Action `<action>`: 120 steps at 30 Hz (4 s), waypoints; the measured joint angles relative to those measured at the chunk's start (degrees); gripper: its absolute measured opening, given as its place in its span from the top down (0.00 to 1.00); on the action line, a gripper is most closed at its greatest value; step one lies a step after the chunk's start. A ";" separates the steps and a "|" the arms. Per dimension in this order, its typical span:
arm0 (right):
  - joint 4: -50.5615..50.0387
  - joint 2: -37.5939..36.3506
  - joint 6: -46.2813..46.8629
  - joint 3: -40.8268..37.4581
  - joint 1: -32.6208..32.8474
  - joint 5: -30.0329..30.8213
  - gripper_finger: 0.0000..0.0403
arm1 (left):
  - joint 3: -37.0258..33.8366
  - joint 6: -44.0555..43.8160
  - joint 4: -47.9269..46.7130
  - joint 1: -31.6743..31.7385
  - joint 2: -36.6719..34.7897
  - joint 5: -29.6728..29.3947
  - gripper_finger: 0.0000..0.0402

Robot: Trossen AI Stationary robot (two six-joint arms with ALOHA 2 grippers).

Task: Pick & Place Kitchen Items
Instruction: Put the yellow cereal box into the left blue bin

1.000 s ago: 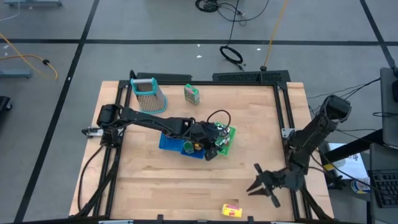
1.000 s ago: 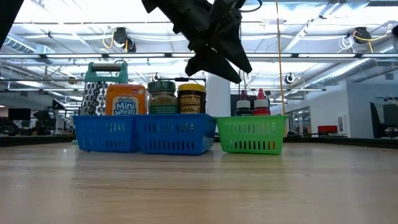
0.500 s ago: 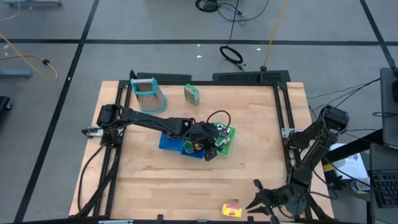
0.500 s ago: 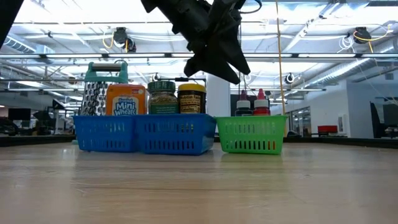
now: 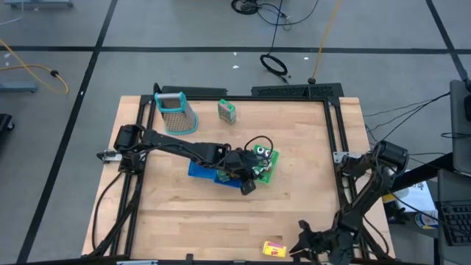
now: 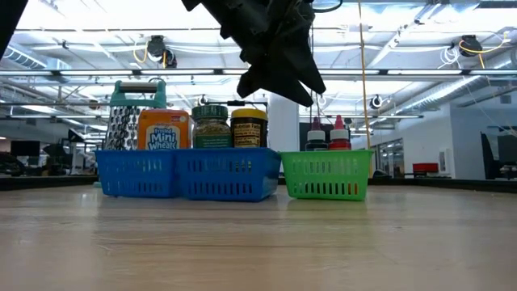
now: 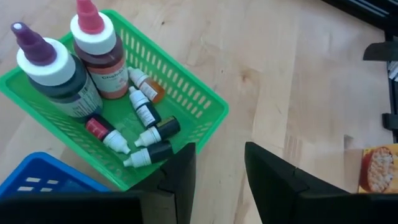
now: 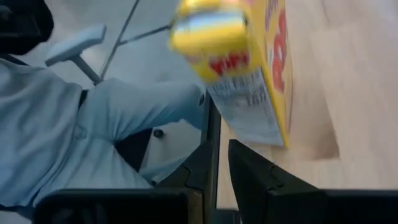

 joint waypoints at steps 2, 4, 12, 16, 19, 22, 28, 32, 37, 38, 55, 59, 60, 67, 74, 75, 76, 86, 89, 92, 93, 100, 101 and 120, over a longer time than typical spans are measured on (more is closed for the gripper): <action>-0.04 0.68 1.20 0.00 0.00 -0.61 0.89 | 0.00 -0.04 0.02 0.00 0.00 -0.04 0.66; 0.19 1.13 2.36 0.00 0.00 -0.68 0.89 | 0.00 -0.04 0.07 0.00 0.00 -0.04 0.66; 0.45 2.78 8.10 0.00 -0.31 -0.80 0.78 | 0.00 -0.04 0.08 0.00 0.00 -0.06 0.66; 0.53 2.78 7.45 0.00 -0.31 -0.66 0.65 | 0.00 -0.02 0.25 0.00 0.00 -0.06 0.66; 0.58 2.78 6.70 0.00 -0.53 -0.61 0.56 | 0.00 0.18 0.33 0.00 0.00 -0.06 0.66; 2.03 2.79 4.99 0.00 -1.10 -0.50 0.50 | 0.00 0.20 0.33 0.00 0.00 -0.08 0.66; 3.09 2.78 1.63 0.00 -2.16 -0.77 0.47 | 0.00 0.22 0.33 0.00 0.00 -0.08 0.66; 3.09 2.78 1.48 0.00 -2.14 -0.77 0.47 | 0.00 0.22 0.33 0.00 0.00 -0.08 0.66; 3.09 2.78 0.88 0.00 -2.54 -0.50 0.47 | 0.00 0.22 0.34 0.00 0.00 -0.08 0.66; 3.09 2.78 0.46 0.00 -2.79 -0.48 0.47 | 0.00 0.22 0.35 0.00 0.00 -0.08 0.66; 3.96 2.78 -5.73 -0.04 -5.11 -0.72 0.47 | 0.00 0.22 0.37 0.00 0.00 -0.08 0.66; 5.82 2.76 -8.60 -0.04 -5.78 -0.70 0.47 | 0.00 0.22 0.42 0.00 0.00 -0.08 0.66; 5.76 2.74 -9.12 -0.04 -5.98 -0.71 0.47 | 0.00 0.22 0.43 0.00 0.00 -0.08 0.66; 6.92 2.76 -12.09 -0.04 -7.04 -0.83 0.47 | 0.00 0.22 0.44 0.00 0.00 -0.08 0.66; 11.42 2.76 -15.32 -0.04 -7.02 -0.90 0.47 | 0.00 0.22 0.44 0.00 0.00 -0.07 0.66; 11.71 2.76 -16.01 -0.04 -7.04 -0.81 0.47 | 0.00 0.22 0.44 0.00 0.00 -0.06 0.66; 11.75 2.76 -16.52 -0.04 -7.21 -0.71 0.47 | 0.00 0.22 0.44 0.00 0.00 -0.08 0.66; 12.56 2.76 -19.36 -0.04 -9.70 -1.25 0.51 | 0.00 0.22 0.31 0.00 0.00 -0.06 0.66; 13.01 2.76 -19.57 -0.04 -9.81 -2.46 0.60 | 0.00 0.22 0.06 0.00 -0.02 -0.05 0.66; 13.05 2.74 -19.65 -0.04 -9.81 -2.45 0.72 | 0.00 0.23 -0.14 0.00 -0.01 1.49 0.66; 13.05 2.76 -19.89 -0.04 -9.81 -2.42 0.76 | 0.00 0.42 -0.26 0.00 -0.02 2.85 0.66; 14.27 2.66 -24.17 -0.04 -11.56 -2.41 0.85 | 0.00 4.13 -2.82 -2.34 -0.92 4.44 0.66; 13.91 2.34 -24.49 -0.04 -11.95 -2.41 0.85 | 0.00 5.00 -3.34 -2.86 -1.50 3.02 0.66; -0.77 -15.54 -42.60 -0.04 -21.72 -0.83 0.84 | 0.04 16.65 -7.27 -12.81 -19.18 -5.84 0.66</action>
